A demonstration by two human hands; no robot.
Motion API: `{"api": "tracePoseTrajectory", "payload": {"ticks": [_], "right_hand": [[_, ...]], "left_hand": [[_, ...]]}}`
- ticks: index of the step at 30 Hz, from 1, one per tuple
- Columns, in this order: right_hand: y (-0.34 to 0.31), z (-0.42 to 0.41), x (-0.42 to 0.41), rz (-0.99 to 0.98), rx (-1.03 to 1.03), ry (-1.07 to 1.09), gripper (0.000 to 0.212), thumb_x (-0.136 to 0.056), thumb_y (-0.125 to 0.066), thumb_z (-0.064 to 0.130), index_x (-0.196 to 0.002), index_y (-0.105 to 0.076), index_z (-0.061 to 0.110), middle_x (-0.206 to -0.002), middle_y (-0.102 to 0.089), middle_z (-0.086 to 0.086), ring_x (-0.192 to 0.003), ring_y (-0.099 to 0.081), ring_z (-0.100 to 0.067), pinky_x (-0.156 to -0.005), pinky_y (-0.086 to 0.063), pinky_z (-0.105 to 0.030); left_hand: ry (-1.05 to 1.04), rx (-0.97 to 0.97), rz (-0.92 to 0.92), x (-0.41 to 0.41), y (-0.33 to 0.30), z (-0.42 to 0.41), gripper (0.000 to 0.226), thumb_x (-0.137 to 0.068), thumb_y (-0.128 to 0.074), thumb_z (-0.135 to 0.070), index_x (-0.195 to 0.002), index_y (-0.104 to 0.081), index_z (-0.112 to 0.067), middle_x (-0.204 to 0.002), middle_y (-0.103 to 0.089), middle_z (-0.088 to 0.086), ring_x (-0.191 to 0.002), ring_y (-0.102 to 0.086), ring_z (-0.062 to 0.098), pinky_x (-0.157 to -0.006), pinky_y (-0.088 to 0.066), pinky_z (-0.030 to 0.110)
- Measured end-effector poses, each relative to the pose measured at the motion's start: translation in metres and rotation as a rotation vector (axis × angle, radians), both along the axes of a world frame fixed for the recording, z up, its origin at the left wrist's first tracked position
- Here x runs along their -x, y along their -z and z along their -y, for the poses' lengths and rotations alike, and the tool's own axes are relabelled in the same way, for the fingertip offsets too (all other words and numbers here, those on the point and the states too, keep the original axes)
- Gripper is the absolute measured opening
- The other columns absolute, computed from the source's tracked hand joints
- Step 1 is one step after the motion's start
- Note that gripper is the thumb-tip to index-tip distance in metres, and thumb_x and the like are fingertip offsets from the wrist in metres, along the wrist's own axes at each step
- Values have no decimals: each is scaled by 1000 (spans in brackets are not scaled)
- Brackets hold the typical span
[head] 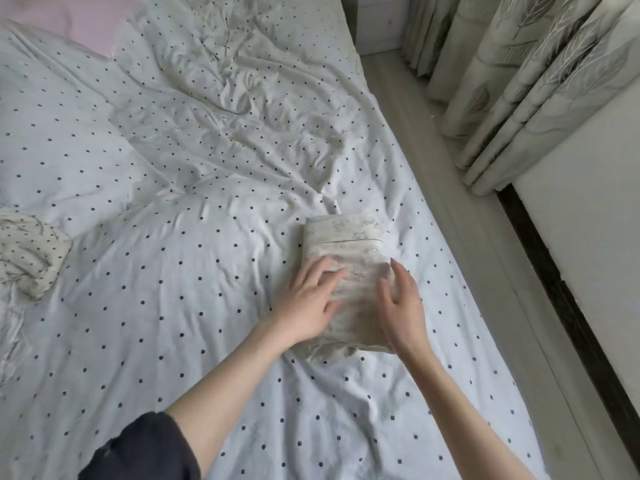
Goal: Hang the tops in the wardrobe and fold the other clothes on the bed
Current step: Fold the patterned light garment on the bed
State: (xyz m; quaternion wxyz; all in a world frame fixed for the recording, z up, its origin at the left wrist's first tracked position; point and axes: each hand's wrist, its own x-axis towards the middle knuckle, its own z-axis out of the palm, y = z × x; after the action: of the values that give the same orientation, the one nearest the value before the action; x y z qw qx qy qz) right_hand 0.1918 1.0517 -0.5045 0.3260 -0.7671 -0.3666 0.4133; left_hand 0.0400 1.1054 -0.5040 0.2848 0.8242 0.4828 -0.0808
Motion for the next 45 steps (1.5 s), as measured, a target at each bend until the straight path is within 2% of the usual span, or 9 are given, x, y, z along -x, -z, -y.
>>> {"api": "tracePoseTrajectory", "payload": {"ticks": [4,9,12,16,21,28,33,39,45], "right_hand": [[23,7,29,456,-166,-371,50,-95,-46,14,-144,-35,9,-155,-20,-15,-144,-14,-31,-118,-10,-38],[64,19,34,577,115,-596,55,-102,-20,39,-151,0,24,-158,11,-8,-146,10,-24,-117,5,-36],[61,13,30,569,96,-638,55,-101,-27,40,-151,-13,23,-158,-3,-11,-146,-4,-27,-118,-4,-39],[35,-28,11,647,-123,-449,26,-93,-55,26,-108,-66,8,-123,-56,-16,-112,-51,-37,-97,-33,-43],[18,-102,-5,689,-173,-691,46,-95,-51,25,-139,-42,12,-144,-40,-10,-134,-33,-29,-108,-26,-39],[19,-130,16,387,174,-782,33,-94,-50,40,-113,-62,17,-108,-65,-6,-98,-59,-28,-75,-43,-31],[34,-133,29,32,384,-511,33,-80,-73,29,-97,-63,3,-94,-62,-9,-87,-58,-23,-77,-49,-32],[42,-129,12,-405,647,-303,33,-71,-80,10,-99,-65,-1,-97,-70,-12,-89,-66,-24,-81,-54,-37],[36,-106,10,-611,645,-201,23,-77,-70,-2,-99,-63,-6,-104,-68,-18,-93,-66,-29,-77,-55,-39]], "left_hand": [[63,103,-213,34,33,6,72,-97,-34,-50,-146,17,-36,-149,31,-8,-142,21,21,-114,10,40],[10,177,-120,56,53,17,75,-95,-32,-55,-138,26,-33,-144,34,-16,-142,22,13,-116,6,34],[-281,84,171,51,55,34,74,-91,-54,-43,-150,-11,-29,-158,-6,-7,-145,-7,12,-116,-10,29],[-937,383,375,31,46,51,61,-70,-75,-50,-116,-52,-19,-111,-63,-3,-100,-59,10,-82,-49,25],[-1087,749,443,28,43,50,31,-76,-77,-30,-98,-67,-10,-98,-71,2,-92,-66,15,-71,-50,18],[-1139,379,479,122,-6,-21,23,-74,-79,-14,-65,-57,-15,-50,-59,-13,-42,-53,-4,-43,-38,8],[-1265,445,608,156,8,-27,22,-82,-72,-16,-98,-62,-6,-86,-67,6,-77,-62,19,-73,-52,33],[-1394,833,866,155,33,-3,17,-85,-62,-10,-102,-63,-8,-89,-74,7,-75,-71,16,-59,-57,28],[-1436,713,846,144,33,1,16,-87,-59,0,-102,-62,-3,-95,-68,11,-82,-65,21,-70,-52,33]]}}
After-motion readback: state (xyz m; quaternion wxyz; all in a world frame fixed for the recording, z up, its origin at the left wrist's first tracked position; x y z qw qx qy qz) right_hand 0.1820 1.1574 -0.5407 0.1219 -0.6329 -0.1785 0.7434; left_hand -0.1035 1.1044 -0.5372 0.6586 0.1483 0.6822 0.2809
